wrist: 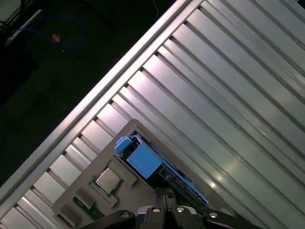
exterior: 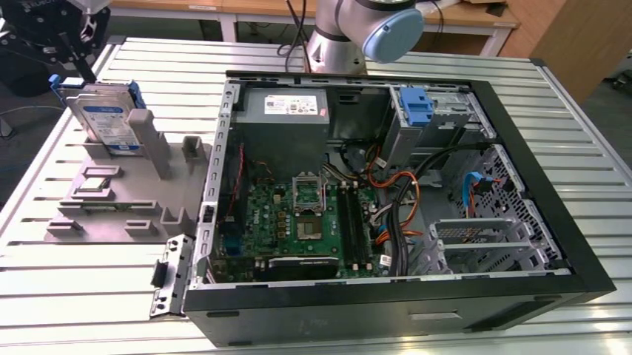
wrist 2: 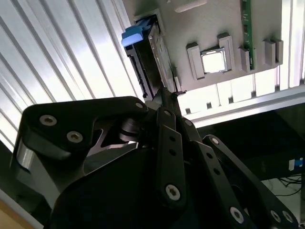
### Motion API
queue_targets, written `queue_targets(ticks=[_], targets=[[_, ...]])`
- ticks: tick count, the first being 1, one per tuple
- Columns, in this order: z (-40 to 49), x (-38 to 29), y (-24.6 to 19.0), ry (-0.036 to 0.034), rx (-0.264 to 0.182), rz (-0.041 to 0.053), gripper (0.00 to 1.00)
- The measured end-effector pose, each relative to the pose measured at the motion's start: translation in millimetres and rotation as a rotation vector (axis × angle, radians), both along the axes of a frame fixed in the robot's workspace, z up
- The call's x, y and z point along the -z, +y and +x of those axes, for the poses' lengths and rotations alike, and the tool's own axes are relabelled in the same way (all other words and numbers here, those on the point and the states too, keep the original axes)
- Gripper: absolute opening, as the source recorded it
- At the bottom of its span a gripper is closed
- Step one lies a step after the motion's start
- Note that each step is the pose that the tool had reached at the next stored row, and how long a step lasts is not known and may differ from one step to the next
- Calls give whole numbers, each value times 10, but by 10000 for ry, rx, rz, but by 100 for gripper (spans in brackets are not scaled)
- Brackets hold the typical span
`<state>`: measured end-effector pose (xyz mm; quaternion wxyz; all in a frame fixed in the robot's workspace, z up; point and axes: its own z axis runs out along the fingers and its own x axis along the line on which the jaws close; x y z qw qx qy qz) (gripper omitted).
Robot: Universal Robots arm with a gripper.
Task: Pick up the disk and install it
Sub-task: 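Pick up the disk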
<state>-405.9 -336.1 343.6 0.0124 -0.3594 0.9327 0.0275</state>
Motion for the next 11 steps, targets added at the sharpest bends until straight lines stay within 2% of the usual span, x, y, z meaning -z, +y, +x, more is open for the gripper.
queue_targets(ticks=[11], targets=[[0, 8, 0, -1, -1777, 13, 11]])
